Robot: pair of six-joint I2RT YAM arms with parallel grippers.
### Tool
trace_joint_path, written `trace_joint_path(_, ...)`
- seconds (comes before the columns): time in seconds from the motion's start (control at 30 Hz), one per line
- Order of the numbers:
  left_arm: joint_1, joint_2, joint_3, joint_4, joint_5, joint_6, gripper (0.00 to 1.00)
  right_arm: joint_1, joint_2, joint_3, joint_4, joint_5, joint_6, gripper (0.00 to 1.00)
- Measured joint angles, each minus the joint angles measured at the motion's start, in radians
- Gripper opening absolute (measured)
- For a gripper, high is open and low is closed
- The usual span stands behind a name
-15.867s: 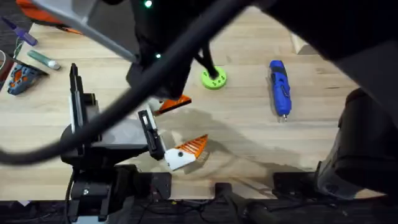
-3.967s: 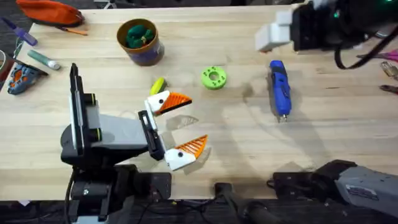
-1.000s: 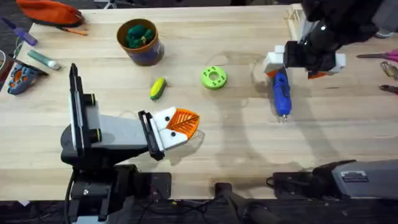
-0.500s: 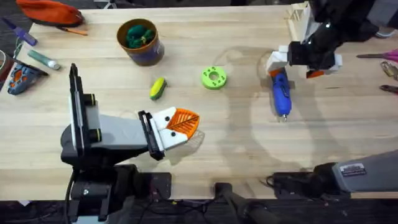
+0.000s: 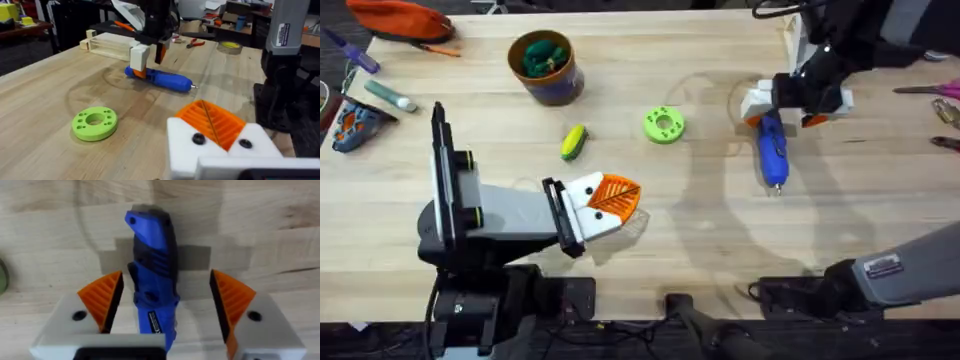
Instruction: Pick up the gripper from the table and insert it into the empty holder that is missing its gripper. Then pick up a screw, insert it into the mounting hole, and use the screwdriver to tighten it. Finally, clean up the table by picking up the vegetable and placing it into the bucket.
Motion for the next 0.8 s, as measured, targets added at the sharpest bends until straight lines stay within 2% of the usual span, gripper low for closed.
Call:
trace_joint_path(0.4,0.000,0.000,0.000,0.000,0.000,0.000,0.015,0.000,0.093,0.001,0.011,-0.002,-0.002,0.990)
trace_joint_path(0.8,0.000,0.000,0.000,0.000,0.000,0.000,0.015,0.000,0.093,0.001,0.011,-0.004,-0.002,0.977)
